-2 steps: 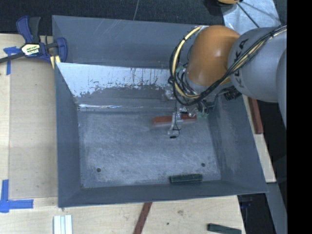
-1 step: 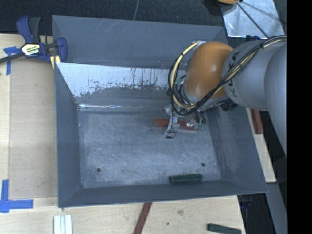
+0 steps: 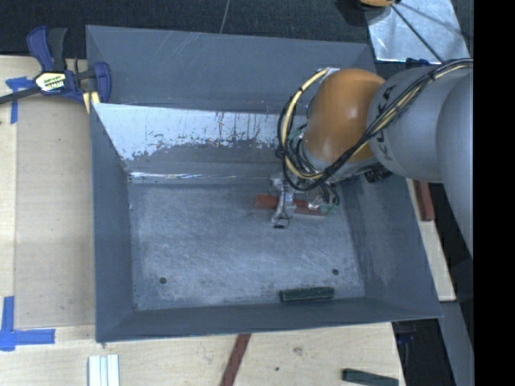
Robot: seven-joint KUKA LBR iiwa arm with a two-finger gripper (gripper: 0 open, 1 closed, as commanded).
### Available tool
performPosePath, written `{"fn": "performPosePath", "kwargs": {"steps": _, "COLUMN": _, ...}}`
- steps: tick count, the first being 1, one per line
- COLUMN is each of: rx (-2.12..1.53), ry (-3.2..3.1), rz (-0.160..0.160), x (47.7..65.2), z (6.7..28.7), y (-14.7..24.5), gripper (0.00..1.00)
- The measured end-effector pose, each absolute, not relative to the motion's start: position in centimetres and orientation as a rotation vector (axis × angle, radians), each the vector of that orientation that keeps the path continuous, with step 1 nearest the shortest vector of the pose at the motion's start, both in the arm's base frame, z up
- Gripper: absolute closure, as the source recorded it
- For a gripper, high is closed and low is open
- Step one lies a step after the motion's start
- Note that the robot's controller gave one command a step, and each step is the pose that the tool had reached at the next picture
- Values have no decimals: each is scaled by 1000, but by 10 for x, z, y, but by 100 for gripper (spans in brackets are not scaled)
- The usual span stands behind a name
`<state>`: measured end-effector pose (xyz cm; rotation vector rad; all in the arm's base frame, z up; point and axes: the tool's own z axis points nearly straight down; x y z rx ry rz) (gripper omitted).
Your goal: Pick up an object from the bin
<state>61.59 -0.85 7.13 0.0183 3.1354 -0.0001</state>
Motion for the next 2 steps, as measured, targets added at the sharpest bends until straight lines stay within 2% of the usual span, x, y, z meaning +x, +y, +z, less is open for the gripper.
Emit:
{"fn": "performPosePath", "kwargs": {"steps": 1, "rx": 170, "ry": 3134, "rz": 0, "x": 595, "z": 194, "y": -31, "gripper": 100}}
{"fn": "performPosePath", "kwargs": {"steps": 2, "rx": 169, "ry": 3134, "rz": 0, "x": 595, "z": 194, "y": -31, "gripper": 100}}
